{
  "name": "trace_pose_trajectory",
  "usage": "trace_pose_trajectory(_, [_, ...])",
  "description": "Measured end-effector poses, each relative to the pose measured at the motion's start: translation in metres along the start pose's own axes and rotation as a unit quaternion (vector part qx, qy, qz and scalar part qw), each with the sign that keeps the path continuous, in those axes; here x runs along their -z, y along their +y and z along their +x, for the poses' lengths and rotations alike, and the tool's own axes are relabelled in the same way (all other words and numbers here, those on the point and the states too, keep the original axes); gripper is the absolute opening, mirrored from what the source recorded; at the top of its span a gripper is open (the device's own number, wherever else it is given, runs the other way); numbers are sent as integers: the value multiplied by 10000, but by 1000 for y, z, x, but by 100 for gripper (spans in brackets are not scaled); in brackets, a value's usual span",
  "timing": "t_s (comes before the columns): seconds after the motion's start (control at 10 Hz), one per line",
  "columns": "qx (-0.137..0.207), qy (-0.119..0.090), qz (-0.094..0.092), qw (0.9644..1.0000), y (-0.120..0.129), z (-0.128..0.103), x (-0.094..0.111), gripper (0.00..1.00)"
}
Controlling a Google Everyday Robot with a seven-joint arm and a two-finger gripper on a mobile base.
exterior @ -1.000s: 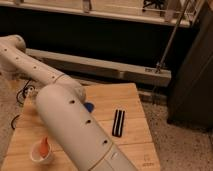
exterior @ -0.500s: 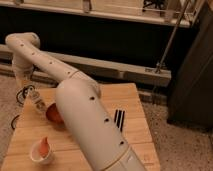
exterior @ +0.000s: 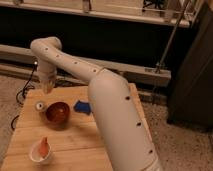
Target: Knock the bottle over
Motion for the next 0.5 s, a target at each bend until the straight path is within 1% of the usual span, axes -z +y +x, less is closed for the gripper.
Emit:
trace_pose_trajectory(0.2, [75, -338, 375, 9987, -30, -15, -7, 2])
trace_pose_trajectory(0.3, [113, -506, 443, 9977, -35, -20, -7, 5])
trace_pose_trajectory(0.4, [149, -584, 474, 9971, -37, -21, -7, 6])
trace_pose_trajectory(0.5, [148, -585, 476, 9970, -37, -21, -7, 6])
